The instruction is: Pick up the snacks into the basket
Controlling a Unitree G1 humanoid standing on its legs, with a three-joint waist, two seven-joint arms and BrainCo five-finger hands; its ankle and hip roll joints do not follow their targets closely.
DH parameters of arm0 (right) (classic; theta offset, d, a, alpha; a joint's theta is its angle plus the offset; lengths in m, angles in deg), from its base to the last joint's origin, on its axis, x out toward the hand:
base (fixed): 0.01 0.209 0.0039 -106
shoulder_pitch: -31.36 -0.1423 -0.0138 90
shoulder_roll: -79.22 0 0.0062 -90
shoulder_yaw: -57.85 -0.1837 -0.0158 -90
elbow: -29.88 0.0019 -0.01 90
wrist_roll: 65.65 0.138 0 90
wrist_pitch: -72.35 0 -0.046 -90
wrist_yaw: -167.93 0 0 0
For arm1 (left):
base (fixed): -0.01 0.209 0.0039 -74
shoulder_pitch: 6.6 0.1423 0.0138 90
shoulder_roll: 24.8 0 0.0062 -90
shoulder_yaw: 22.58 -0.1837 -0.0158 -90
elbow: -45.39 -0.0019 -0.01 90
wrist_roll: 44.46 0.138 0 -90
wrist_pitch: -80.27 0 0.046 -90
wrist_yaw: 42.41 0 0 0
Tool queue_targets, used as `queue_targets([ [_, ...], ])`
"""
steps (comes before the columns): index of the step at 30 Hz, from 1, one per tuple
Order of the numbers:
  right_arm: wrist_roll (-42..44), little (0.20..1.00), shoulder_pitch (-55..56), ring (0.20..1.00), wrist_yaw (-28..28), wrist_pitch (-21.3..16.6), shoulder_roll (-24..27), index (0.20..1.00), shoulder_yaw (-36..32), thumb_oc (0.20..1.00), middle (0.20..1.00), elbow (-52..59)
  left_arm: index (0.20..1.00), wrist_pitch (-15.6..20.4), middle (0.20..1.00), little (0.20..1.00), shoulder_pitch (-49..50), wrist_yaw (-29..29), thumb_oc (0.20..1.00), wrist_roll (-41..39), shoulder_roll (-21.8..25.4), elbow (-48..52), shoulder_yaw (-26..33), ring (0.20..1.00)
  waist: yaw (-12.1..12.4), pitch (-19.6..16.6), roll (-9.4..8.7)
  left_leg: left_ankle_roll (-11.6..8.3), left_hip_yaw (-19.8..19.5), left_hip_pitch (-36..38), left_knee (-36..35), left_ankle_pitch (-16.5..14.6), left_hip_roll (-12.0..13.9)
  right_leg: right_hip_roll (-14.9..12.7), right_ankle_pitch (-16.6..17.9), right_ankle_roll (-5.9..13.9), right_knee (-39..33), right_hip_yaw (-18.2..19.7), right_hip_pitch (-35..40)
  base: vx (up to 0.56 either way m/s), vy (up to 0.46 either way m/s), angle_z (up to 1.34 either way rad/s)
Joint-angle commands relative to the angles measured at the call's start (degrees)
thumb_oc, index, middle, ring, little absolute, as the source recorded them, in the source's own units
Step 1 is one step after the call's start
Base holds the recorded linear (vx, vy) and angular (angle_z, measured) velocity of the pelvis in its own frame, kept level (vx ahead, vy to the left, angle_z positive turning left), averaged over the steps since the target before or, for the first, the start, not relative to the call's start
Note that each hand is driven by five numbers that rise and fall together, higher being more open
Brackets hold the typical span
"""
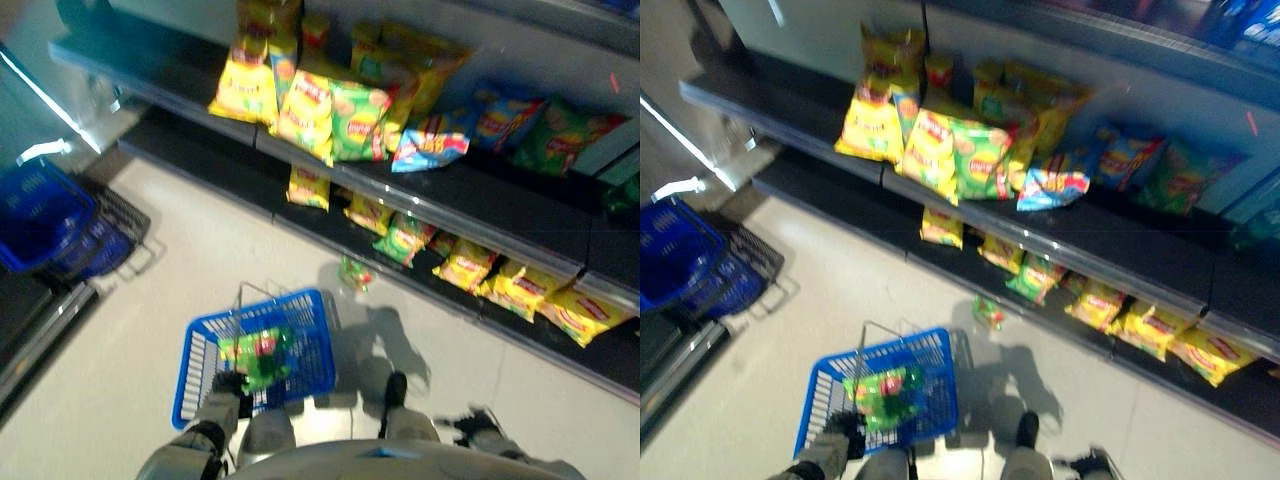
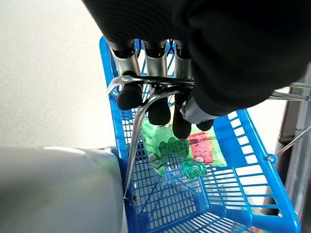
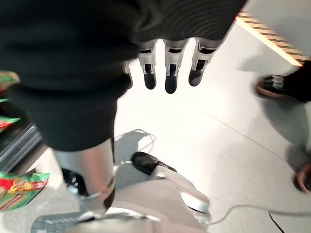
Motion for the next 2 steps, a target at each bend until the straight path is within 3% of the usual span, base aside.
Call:
queue_targets([
  [1, 1.0, 1.0, -2.0, 1.0, 0.9, 0.2, 0.0, 1.0, 0.0, 1.0, 1.0, -0.6, 0.2, 0.8, 0.2, 0.2, 0.6, -0.9, 0.2, -0.6, 1.3, -4.1, 2.8, 0.2, 0.3, -1.1, -1.68, 2.43, 0.3, -1.4, 0.3, -1.7, -3.1, 0.1, -0.4, 1.22, 2.4, 0.5, -0.9, 0.09, -0.033, -0.03],
  [2, 0.6, 1.0, -1.7, 1.0, 1.0, 0.0, -0.4, 1.0, 0.4, 1.0, 1.0, -0.4, 0.2, 0.7, 0.2, 0.2, 1.1, -0.9, 0.2, -0.6, 1.2, -4.7, 3.3, 0.2, 0.2, -1.8, -1.67, 2.43, 0.4, -1.0, 0.3, -1.9, -3.0, 0.4, -0.6, 1.14, 2.4, 0.8, -0.6, 0.07, -0.029, -0.05],
])
